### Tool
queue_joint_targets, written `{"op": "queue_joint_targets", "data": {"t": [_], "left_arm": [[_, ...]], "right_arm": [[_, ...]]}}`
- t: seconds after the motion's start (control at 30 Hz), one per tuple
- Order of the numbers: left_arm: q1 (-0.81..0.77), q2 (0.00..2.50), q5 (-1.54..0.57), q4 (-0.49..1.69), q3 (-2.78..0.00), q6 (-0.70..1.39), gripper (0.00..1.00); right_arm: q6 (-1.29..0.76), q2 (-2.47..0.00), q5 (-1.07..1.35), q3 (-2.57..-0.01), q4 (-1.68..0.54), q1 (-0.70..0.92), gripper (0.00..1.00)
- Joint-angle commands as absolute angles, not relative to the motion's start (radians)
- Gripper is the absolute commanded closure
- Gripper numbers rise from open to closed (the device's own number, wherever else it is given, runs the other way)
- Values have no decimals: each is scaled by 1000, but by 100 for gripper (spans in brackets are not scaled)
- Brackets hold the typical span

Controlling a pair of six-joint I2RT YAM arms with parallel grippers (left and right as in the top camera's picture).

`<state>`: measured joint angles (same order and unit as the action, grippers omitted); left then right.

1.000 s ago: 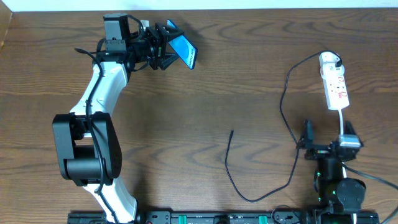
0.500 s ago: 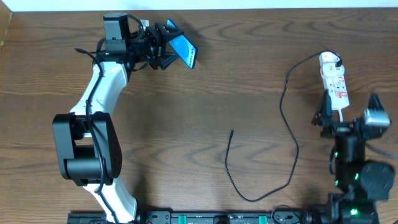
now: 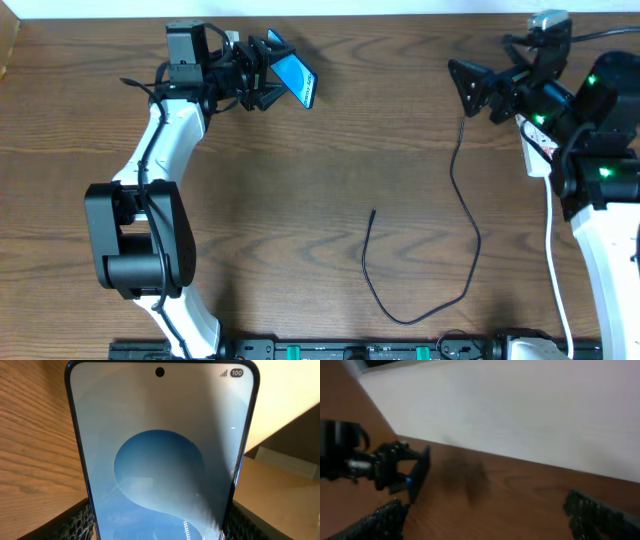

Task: Plug charger to phone and switch on socket
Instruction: 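Move the right gripper toward the phone held by the left gripper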

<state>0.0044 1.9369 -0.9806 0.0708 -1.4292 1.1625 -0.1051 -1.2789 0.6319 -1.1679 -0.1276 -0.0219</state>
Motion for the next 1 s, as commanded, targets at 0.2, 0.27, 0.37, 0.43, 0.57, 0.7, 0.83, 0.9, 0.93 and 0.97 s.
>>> {"op": "queue_joint_targets", "data": {"t": [0.2,0.27,0.37,0.43,0.57,0.7,0.83,0.9,0.93,0.97], "left_arm": [[0,1901,-903,61,-1435,1264,93],[-7,1901,-904,62,-1435,1267,92],[-28,1901,-904,61,-1435,1272,93],[-47,1901,-904,61,-1435,1286,93],[-77,1901,-904,61,-1435,1324,93],[-105,1901,-904,60,-1435,1349,93],[-142,1901,-897,60,-1435,1349,93],[-154,1901,-879,61,-1435,1349,92],[-159,1901,-873,61,-1435,1349,93],[-165,1901,-866,61,-1435,1359,93]], "right_arm": [[-348,-1372,621,-1193,-62,20,1],[-348,-1420,621,-1193,-62,56,1],[-331,-1495,620,-1193,-35,110,1],[-325,-1532,620,-1193,1,139,1],[-325,-1600,619,-1193,34,188,1],[-325,-1645,620,-1193,34,218,1],[-305,-1681,619,-1193,33,259,1],[-299,-1684,614,-1193,31,273,1],[-298,-1684,610,-1193,30,278,1],[-298,-1684,604,-1193,30,284,1]]}}
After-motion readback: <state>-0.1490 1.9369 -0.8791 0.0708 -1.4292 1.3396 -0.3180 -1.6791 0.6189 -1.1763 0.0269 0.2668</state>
